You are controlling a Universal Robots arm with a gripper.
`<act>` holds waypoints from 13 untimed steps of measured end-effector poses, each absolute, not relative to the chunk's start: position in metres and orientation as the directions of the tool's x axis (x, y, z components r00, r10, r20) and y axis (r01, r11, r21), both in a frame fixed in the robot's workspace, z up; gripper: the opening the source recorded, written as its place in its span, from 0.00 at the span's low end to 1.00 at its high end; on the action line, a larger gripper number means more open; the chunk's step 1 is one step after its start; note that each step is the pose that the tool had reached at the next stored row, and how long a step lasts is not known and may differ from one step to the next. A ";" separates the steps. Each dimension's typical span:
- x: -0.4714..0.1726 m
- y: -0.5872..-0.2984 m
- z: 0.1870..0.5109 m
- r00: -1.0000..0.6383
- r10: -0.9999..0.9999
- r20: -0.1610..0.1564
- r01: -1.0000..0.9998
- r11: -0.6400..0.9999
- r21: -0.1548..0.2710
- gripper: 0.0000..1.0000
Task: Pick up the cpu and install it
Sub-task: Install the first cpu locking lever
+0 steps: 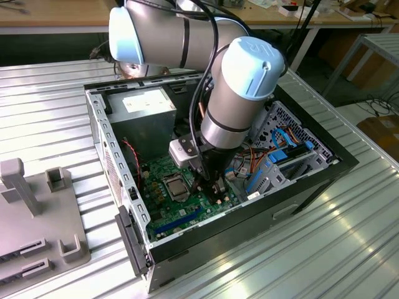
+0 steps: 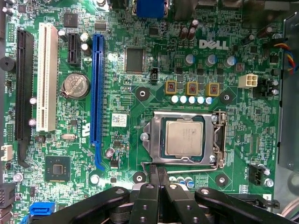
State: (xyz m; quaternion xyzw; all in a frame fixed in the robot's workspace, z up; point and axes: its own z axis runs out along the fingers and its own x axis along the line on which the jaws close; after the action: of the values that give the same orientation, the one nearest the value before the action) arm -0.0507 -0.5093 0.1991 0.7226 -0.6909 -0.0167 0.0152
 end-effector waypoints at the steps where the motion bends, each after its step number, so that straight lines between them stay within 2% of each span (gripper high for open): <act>1: -0.051 -0.509 0.199 0.045 -0.999 -0.003 -0.998 -0.045 0.045 0.11; 13: -0.052 -0.509 0.209 0.046 -0.999 -0.002 -0.998 -0.046 0.044 0.11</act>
State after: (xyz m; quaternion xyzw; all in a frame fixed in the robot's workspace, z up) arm -0.0523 -0.5089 0.2092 0.7229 -0.6906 -0.0160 0.0151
